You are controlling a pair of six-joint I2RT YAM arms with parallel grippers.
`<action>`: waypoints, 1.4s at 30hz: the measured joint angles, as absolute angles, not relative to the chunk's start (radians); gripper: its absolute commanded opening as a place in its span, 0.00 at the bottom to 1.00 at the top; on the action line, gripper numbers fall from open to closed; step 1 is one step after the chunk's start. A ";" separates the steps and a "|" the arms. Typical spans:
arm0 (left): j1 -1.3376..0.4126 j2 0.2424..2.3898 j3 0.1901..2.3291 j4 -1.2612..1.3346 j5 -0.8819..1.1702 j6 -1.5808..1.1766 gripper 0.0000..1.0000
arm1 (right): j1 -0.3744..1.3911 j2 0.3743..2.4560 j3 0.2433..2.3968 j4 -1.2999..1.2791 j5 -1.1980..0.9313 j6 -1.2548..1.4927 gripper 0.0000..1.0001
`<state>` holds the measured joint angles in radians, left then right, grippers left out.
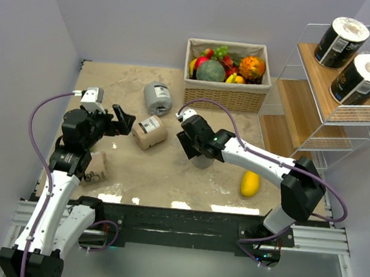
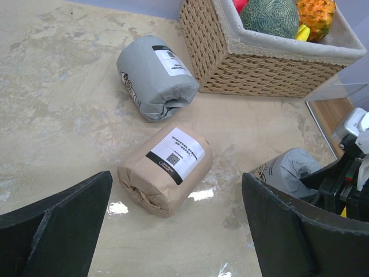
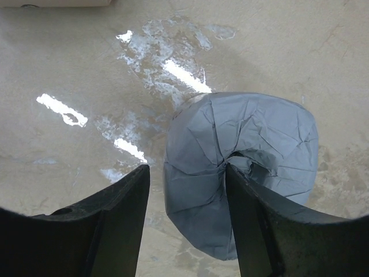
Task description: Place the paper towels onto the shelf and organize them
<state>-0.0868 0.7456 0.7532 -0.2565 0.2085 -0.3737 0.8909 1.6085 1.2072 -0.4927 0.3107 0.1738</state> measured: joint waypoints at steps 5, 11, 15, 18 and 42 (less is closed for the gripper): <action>-0.087 0.746 0.753 -0.257 0.209 -0.374 1.00 | 0.898 1.646 1.208 -0.493 0.339 0.176 0.52; -0.087 0.746 0.753 -0.256 0.209 -0.374 1.00 | 0.908 1.670 1.208 -0.494 0.392 0.175 0.44; -0.087 0.746 0.753 -0.257 0.209 -0.374 1.00 | 0.912 1.670 1.208 -0.496 0.421 0.171 0.36; -0.087 0.746 0.753 -0.256 0.209 -0.374 1.00 | 0.915 1.669 1.208 -0.509 0.441 0.156 0.34; -0.087 0.740 0.753 -0.256 0.209 -0.374 1.00 | 0.756 1.487 1.554 -0.641 0.806 -0.218 0.31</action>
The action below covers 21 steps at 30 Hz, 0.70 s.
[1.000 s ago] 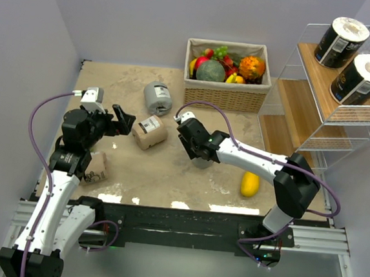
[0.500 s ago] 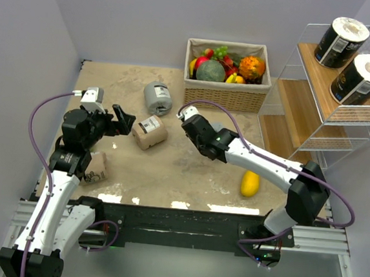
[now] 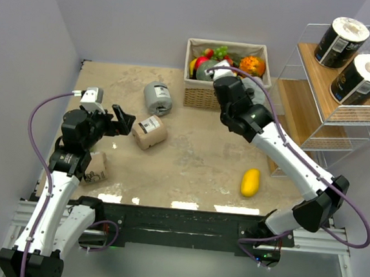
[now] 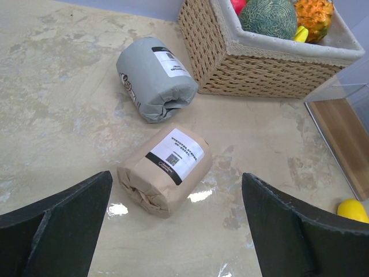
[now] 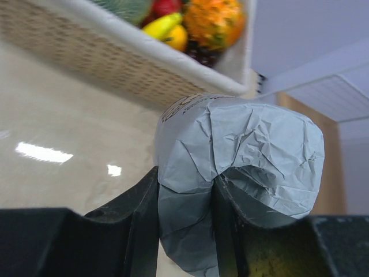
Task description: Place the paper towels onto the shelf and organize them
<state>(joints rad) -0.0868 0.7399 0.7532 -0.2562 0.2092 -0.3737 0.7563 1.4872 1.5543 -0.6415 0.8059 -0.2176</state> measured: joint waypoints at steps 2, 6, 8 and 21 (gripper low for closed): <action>-0.087 0.739 0.753 -0.256 0.209 -0.374 1.00 | 0.707 1.485 1.566 -0.621 0.845 -0.273 0.31; -0.087 0.738 0.753 -0.256 0.209 -0.374 1.00 | 0.632 1.483 1.576 -0.591 0.879 -0.360 0.31; -0.087 0.737 0.753 -0.257 0.210 -0.374 1.00 | 0.591 1.484 1.587 -0.575 0.881 -0.393 0.31; -0.087 0.734 0.753 -0.257 0.209 -0.374 1.00 | 0.463 1.531 1.628 -0.508 0.880 -0.498 0.32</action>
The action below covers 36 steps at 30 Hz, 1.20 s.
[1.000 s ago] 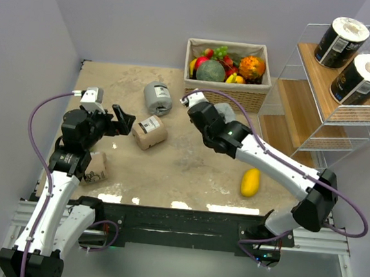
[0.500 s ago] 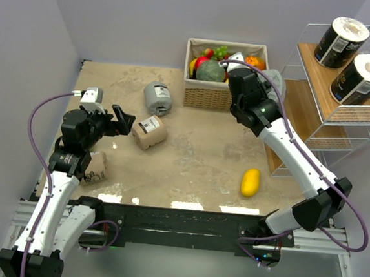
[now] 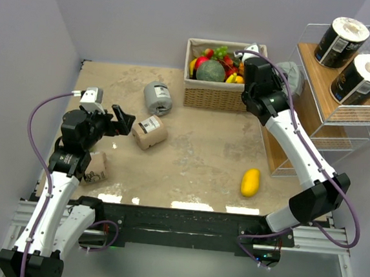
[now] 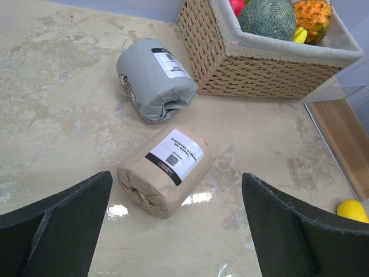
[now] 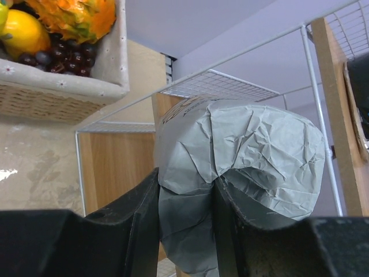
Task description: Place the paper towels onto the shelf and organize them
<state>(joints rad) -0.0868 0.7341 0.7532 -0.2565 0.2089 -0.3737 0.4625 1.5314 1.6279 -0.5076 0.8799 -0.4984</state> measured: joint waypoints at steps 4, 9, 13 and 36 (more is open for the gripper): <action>-0.087 0.734 0.753 -0.257 0.209 -0.374 1.00 | 0.437 1.542 1.628 -0.509 0.871 -0.498 0.35; -0.087 0.734 0.753 -0.257 0.209 -0.374 1.00 | 0.416 1.544 1.628 -0.509 0.871 -0.500 0.44; -0.087 0.734 0.753 -0.257 0.209 -0.374 1.00 | 0.402 1.559 1.647 -0.509 0.873 -0.507 0.48; -0.087 0.735 0.753 -0.257 0.209 -0.374 1.00 | 0.377 1.579 1.757 -0.506 0.913 -0.550 0.47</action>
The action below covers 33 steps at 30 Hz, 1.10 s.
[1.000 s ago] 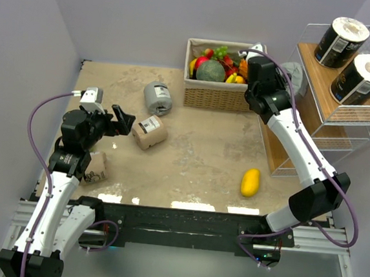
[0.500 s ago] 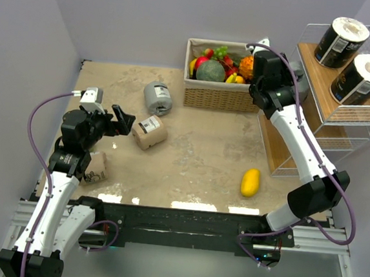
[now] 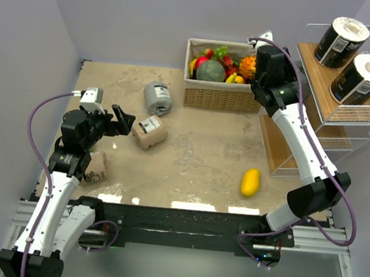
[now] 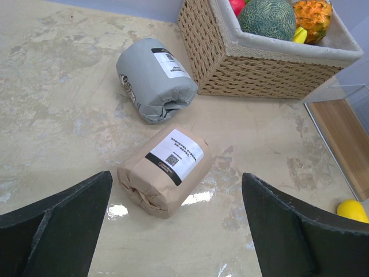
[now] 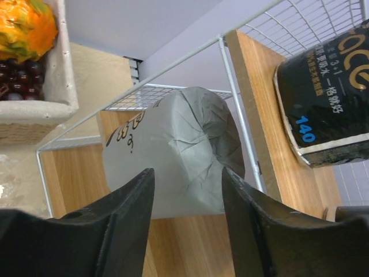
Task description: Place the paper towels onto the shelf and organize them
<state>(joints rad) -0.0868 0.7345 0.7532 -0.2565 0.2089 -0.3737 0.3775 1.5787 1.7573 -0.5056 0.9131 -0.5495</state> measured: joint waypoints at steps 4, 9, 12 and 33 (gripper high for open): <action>-0.087 0.735 0.753 -0.257 0.209 -0.374 1.00 | 0.379 1.582 1.757 -0.513 0.878 -0.539 0.43; -0.087 0.735 0.753 -0.257 0.209 -0.374 1.00 | 0.379 1.598 1.757 -0.512 0.846 -0.535 0.41; -0.087 0.735 0.753 -0.257 0.209 -0.374 1.00 | 0.379 1.614 1.755 -0.508 0.836 -0.535 0.39; -0.087 0.735 0.753 -0.257 0.209 -0.374 1.00 | 0.237 1.694 1.694 -0.477 0.824 -0.521 0.36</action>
<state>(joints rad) -0.0868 0.7345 0.7532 -0.2565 0.2089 -0.3737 0.2367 1.6936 1.6936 -0.4767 0.8238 -0.5205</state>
